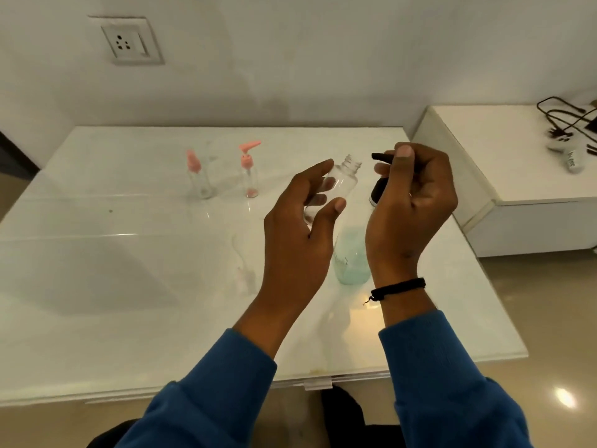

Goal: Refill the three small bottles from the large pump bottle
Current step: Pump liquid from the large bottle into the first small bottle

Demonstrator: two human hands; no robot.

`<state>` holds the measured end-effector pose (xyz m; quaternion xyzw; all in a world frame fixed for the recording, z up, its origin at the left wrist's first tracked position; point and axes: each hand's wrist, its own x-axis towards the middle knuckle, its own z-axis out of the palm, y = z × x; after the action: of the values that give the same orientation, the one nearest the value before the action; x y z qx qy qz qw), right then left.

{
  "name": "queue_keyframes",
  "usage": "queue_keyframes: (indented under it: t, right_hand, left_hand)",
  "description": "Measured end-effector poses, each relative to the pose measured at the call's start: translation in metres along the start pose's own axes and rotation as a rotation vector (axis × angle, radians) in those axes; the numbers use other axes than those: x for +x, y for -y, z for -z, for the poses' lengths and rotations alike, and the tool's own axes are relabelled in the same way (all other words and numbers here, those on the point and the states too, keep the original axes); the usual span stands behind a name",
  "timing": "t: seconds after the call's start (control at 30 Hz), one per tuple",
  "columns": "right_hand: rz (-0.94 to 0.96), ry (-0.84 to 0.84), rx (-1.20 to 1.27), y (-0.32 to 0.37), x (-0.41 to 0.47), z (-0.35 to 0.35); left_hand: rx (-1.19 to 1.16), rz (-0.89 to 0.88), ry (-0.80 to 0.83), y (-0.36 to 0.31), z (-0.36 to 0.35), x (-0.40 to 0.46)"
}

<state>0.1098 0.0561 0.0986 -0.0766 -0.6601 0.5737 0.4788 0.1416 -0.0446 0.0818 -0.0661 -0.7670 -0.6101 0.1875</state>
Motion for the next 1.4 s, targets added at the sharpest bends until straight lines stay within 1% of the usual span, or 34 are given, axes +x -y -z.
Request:
queue_keyframes:
  t: [0.2, 0.3, 0.47, 0.6, 0.77, 0.93, 1.07, 1.4]
  right_hand:
    - [0.052, 0.052, -0.041, 0.0, -0.002, -0.007]
    - [0.046, 0.073, -0.032, 0.001, -0.004, -0.009]
    - [-0.005, 0.055, -0.002, 0.003, -0.004, -0.011]
    - [-0.077, 0.063, 0.076, 0.007, -0.01, -0.015]
    - [-0.009, 0.033, 0.047, 0.007, -0.016, -0.018]
    - [0.064, 0.032, 0.041, 0.004, -0.017, -0.017]
    - [0.088, 0.037, 0.045, 0.003, -0.019, -0.017]
    - [0.09, 0.028, 0.069, 0.002, -0.013, -0.012]
  left_hand:
    - [-0.038, -0.009, 0.004, -0.001, -0.007, 0.001]
    - [-0.042, -0.004, -0.004, -0.001, -0.005, 0.003]
    - [-0.06, 0.0, -0.005, -0.002, -0.001, 0.003]
    - [-0.051, -0.012, -0.006, -0.002, 0.005, 0.007]
    - [-0.047, -0.043, 0.012, 0.003, 0.016, 0.014]
    - [-0.089, -0.035, 0.046, 0.002, 0.022, 0.018]
    - [-0.1, -0.008, 0.061, 0.002, 0.026, 0.016]
    - [-0.206, 0.078, -0.053, -0.006, 0.03, 0.015]
